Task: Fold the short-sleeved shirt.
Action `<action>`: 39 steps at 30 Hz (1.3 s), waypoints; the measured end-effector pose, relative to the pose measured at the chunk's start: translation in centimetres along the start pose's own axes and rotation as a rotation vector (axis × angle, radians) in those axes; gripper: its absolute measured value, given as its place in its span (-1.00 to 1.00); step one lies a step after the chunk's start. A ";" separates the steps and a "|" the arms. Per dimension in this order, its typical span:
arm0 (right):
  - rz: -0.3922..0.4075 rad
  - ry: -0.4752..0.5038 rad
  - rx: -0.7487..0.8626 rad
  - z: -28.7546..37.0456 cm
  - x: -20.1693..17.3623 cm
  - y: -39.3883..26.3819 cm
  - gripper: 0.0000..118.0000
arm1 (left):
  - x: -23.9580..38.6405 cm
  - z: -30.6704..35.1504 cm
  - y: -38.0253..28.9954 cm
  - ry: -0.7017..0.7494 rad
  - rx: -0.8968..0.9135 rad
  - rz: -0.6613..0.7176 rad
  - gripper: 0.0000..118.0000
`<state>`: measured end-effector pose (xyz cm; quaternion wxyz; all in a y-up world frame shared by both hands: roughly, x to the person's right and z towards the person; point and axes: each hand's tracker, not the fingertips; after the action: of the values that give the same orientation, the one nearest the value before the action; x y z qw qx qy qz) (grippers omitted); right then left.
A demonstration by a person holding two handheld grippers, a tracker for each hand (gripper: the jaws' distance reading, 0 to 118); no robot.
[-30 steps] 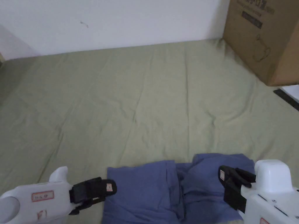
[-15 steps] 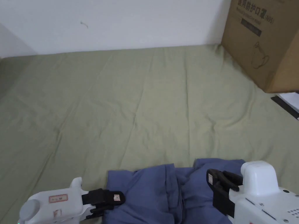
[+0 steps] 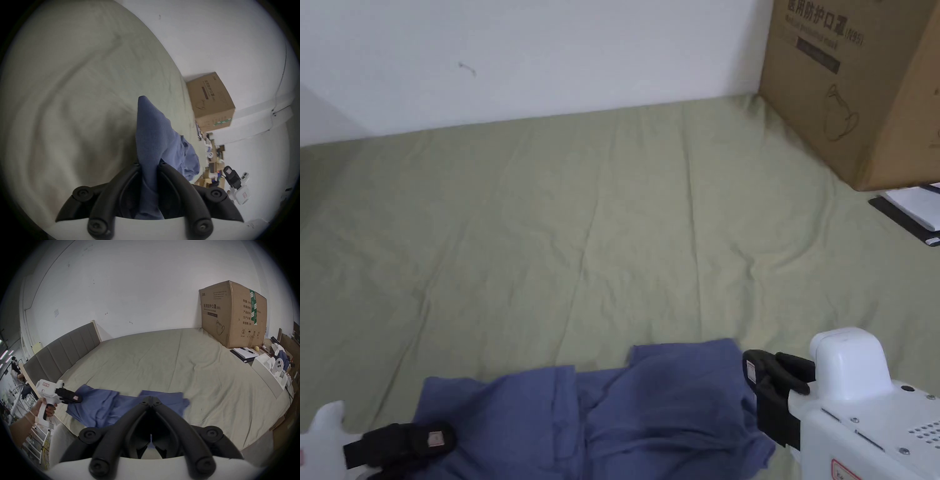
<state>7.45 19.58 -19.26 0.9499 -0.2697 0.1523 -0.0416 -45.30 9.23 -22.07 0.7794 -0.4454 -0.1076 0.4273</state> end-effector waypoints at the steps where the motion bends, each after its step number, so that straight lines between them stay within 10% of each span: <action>1: -0.001 0.003 0.003 0.0 0.1 0.0 -1.00 | -0.1 0.7 0.1 0.014 0.010 0.009 -0.83; 16: -0.077 -0.022 0.045 1.3 4.5 -0.8 -1.00 | 19.5 -3.2 -2.1 0.141 -0.073 -0.261 -0.83; 28: -0.091 -0.059 0.020 1.9 8.1 -1.7 -1.00 | 25.6 -22.6 -6.5 0.170 -0.429 -0.374 -0.79; 29: -0.090 -0.059 0.015 1.9 8.4 -1.8 -1.00 | 25.7 -23.3 -6.8 0.176 -0.425 -0.398 -0.68; 32: -0.094 -0.067 -0.002 1.8 8.8 -2.2 -1.00 | 26.2 -22.9 -7.1 0.109 -0.425 -0.379 0.45; 35: -0.113 -0.062 -0.014 1.6 8.9 -2.6 -1.00 | 25.8 -21.1 -6.0 0.043 -0.387 -0.338 0.87; 39: -0.106 -0.052 -0.037 1.0 8.6 -3.1 -1.00 | 25.7 -16.9 -5.1 0.085 -0.305 -0.366 0.93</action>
<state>15.94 16.06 -19.10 0.9449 -0.2957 0.1136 -0.0819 -17.44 17.38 -33.33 0.7714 -0.5487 -0.2166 0.2387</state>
